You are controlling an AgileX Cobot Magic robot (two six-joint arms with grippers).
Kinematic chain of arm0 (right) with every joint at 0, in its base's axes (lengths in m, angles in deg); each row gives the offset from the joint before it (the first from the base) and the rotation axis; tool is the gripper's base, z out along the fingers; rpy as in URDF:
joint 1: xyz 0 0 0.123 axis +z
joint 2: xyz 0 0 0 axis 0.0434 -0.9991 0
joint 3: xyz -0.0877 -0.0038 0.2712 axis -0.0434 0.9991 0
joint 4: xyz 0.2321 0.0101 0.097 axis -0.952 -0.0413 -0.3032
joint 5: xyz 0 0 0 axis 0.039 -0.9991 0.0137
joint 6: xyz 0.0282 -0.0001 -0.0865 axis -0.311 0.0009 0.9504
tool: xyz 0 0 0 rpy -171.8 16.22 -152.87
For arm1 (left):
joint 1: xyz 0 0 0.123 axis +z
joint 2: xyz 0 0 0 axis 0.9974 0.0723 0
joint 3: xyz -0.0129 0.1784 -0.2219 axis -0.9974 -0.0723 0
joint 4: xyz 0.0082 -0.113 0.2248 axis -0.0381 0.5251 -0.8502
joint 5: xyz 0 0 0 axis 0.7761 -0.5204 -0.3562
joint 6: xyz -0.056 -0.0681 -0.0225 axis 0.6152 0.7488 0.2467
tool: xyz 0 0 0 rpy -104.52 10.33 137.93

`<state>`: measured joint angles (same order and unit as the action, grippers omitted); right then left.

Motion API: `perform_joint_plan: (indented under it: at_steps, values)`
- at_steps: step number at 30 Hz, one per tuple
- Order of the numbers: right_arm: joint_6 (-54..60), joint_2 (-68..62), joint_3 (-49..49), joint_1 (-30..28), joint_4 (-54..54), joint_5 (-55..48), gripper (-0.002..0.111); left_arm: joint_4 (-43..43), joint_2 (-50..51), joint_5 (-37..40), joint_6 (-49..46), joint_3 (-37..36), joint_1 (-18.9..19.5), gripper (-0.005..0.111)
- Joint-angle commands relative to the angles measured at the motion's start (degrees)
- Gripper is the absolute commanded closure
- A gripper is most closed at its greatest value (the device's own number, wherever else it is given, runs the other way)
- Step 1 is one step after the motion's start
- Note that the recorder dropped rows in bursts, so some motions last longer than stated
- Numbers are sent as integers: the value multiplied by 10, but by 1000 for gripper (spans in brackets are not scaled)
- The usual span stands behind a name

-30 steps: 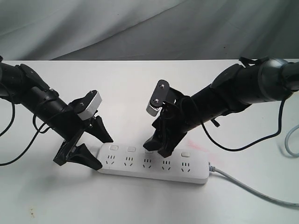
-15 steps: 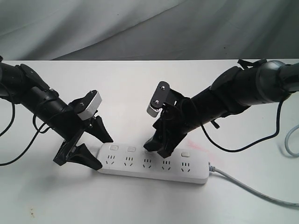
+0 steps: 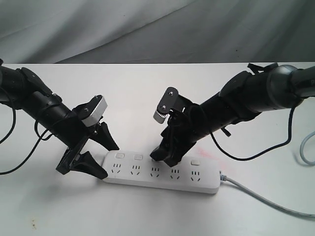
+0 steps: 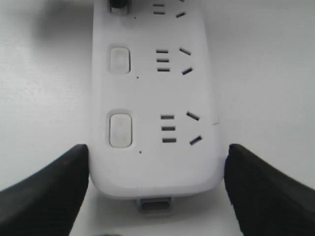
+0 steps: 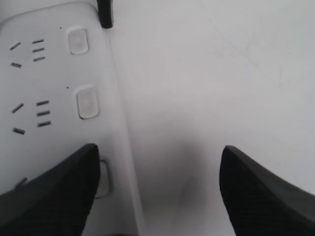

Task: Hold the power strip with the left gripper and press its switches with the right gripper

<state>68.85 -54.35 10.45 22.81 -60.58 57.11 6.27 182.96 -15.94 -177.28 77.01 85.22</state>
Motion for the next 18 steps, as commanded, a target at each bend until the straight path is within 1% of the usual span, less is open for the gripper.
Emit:
perform_joint_plan:
  at_steps: [1,5,9,13,16,18]
  values:
    - [-19,-29,7,10,64,23,45,2,0,-19,-5,3,0,58]
    - [-20,8,7,10,46,23,45,2,0,-19,-5,3,0,58]
    - [-15,85,7,8,29,36,45,2,0,-19,-5,3,0,58]
    - [-23,137,7,-15,33,27,45,2,0,-19,-5,3,0,58]
    - [-33,143,13,-35,32,5,45,2,0,-19,-5,3,0,58]
    - [-31,142,29,-40,26,7,45,2,0,-19,-5,3,0,58]
